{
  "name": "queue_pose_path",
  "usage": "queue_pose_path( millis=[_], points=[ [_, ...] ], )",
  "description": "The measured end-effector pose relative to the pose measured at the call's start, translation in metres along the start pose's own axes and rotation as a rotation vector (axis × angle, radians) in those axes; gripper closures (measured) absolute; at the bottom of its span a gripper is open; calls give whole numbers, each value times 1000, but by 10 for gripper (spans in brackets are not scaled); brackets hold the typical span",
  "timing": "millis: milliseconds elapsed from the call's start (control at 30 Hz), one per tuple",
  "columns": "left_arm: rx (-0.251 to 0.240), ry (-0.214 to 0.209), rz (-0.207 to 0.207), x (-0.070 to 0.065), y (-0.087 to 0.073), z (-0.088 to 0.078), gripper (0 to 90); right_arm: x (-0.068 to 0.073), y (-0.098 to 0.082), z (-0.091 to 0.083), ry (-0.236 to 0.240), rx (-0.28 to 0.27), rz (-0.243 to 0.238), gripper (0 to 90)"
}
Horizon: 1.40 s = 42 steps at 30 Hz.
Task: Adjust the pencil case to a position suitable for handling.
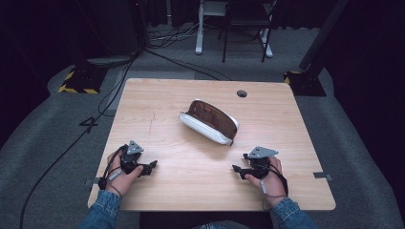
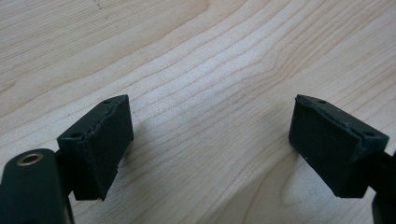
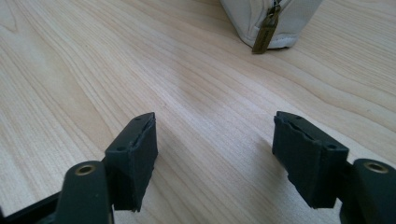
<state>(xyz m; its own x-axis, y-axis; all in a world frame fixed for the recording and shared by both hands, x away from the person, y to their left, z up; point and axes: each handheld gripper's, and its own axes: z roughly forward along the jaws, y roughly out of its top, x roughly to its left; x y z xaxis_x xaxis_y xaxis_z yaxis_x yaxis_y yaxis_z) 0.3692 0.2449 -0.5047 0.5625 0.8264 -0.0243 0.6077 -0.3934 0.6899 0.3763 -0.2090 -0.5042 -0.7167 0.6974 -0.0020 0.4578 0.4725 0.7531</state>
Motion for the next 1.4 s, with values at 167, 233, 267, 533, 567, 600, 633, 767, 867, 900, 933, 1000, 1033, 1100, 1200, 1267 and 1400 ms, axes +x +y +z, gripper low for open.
queue_pose_path(
  millis=[167, 233, 267, 533, 567, 600, 633, 767, 867, 900, 933, 1000, 1033, 1100, 1200, 1267, 1400],
  points=[
    [0, 1, 0, 0, 0, 0, 140, 1, 3, -1, 24, 11, -12, 425],
    [-2, 2, 1, 0, 0, 0, 141, 1, 6, -2, 44, 13, -8, 423],
    [-3, 4, 3, 0, 0, 0, 141, 1, 7, -2, 45, 10, -8, 422],
    [-1, 2, -2, 0, 0, 0, 141, -5, 19, -13, 54, 24, 26, 415],
    [-1, 1, -2, 0, 0, 0, 141, -8, 22, -16, 58, 25, 44, 415],
    [0, 2, -1, 0, 0, 0, 141, -9, 24, -17, 59, 22, 51, 416],
    [0, 2, -2, 0, 0, 0, 141, -12, 28, -21, 66, 13, 67, 420],
    [0, 3, 0, 0, 0, 0, 140, -20, 41, -28, 66, -10, 89, 421],
    [-1, 3, 1, 0, 0, 0, 141, -25, 51, -31, 67, -24, 97, 421],
    [0, 3, 1, 0, 0, 0, 140, -26, 55, -32, 68, -28, 100, 420],
    [0, 3, 1, 0, 0, 0, 140, -28, 58, -32, 68, -31, 100, 420],
    [-1, 3, 1, 0, 0, 0, 141, -31, 66, -33, 60, -38, 95, 418],
    [0, 4, 1, 0, 0, 0, 141, -32, 68, -33, 60, -40, 98, 418],
    [0, 4, 1, 0, 0, 0, 141, -34, 71, -32, 61, -43, 100, 417],
    [0, 3, -2, 0, 0, 0, 141, -40, 79, -31, 62, -51, 119, 402],
    [0, 3, -1, 0, 0, 0, 141, -45, 84, -29, 64, -62, 123, 393],
    [0, 3, -2, 0, 0, 0, 141, -53, 95, -25, 55, -61, 129, 390]
  ],
)
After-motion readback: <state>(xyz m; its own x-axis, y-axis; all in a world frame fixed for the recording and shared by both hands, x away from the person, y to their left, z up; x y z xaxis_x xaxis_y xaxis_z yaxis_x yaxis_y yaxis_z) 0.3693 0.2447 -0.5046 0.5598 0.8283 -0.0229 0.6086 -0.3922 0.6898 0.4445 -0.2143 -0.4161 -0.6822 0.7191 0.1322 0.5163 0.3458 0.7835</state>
